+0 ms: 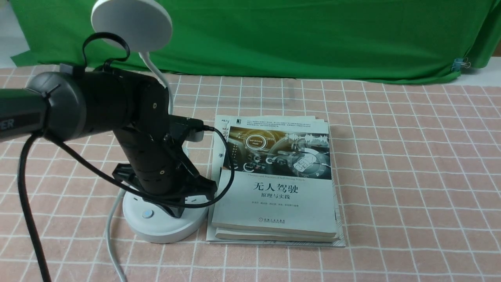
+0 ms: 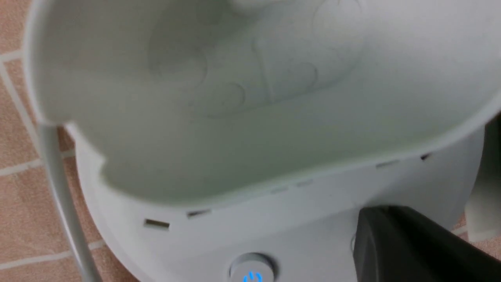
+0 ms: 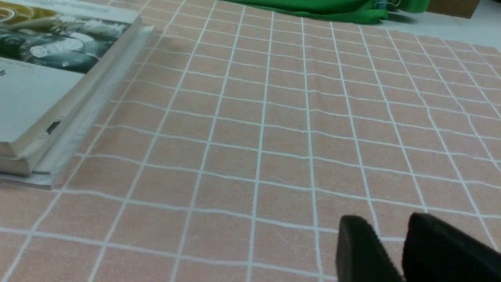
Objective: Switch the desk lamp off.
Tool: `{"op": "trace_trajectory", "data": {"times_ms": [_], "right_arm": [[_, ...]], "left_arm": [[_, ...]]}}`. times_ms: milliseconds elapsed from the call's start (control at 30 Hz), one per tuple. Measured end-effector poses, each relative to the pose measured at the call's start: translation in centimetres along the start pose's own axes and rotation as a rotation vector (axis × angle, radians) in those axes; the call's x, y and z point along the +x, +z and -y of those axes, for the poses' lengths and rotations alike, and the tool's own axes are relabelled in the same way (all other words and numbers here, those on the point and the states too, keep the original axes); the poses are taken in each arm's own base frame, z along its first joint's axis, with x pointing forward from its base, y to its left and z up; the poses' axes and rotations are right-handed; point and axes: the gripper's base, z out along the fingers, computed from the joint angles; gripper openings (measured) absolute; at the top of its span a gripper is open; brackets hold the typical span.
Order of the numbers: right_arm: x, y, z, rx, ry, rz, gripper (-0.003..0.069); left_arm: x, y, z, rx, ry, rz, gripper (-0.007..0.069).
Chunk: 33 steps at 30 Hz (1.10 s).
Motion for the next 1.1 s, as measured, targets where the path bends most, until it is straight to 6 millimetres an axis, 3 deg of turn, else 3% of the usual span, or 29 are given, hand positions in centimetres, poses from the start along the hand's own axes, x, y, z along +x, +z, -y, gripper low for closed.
{"op": "trace_trajectory", "data": {"times_ms": [100, 267, 400, 467, 533, 800, 967, 1100], "right_arm": [[0.0, 0.0, 0.0, 0.000, 0.000, 0.000, 0.0240], [0.0, 0.0, 0.0, 0.000, 0.000, 0.000, 0.0240], [0.0, 0.0, 0.0, 0.000, 0.000, 0.000, 0.0240], [0.0, 0.0, 0.0, 0.000, 0.000, 0.000, 0.0240], [0.0, 0.0, 0.0, 0.000, 0.000, 0.000, 0.0240], [0.0, 0.0, 0.0, 0.000, 0.001, 0.000, 0.0240], [0.0, 0.0, 0.0, 0.000, 0.001, 0.000, 0.0240], [0.0, 0.0, 0.0, 0.000, 0.001, 0.000, 0.0240]], "left_arm": [[0.2, -0.9, 0.0, -0.003, 0.002, 0.012, -0.0003], [2.1, -5.4, 0.3, 0.003, 0.005, 0.118, -0.0003], [6.4, -8.7, 0.6, 0.040, -0.020, 0.302, -0.0003], [7.6, -9.3, 0.6, 0.047, -0.025, 0.358, -0.0003], [10.9, -10.2, 0.5, 0.068, -0.050, 0.527, -0.0003], [19.2, -9.5, -0.3, 0.090, -0.113, 0.946, -0.0003], [22.3, -7.8, -0.7, 0.045, -0.054, 1.002, -0.0003], [23.4, -6.7, -0.9, 0.006, 0.000, 0.996, -0.0003]]}}
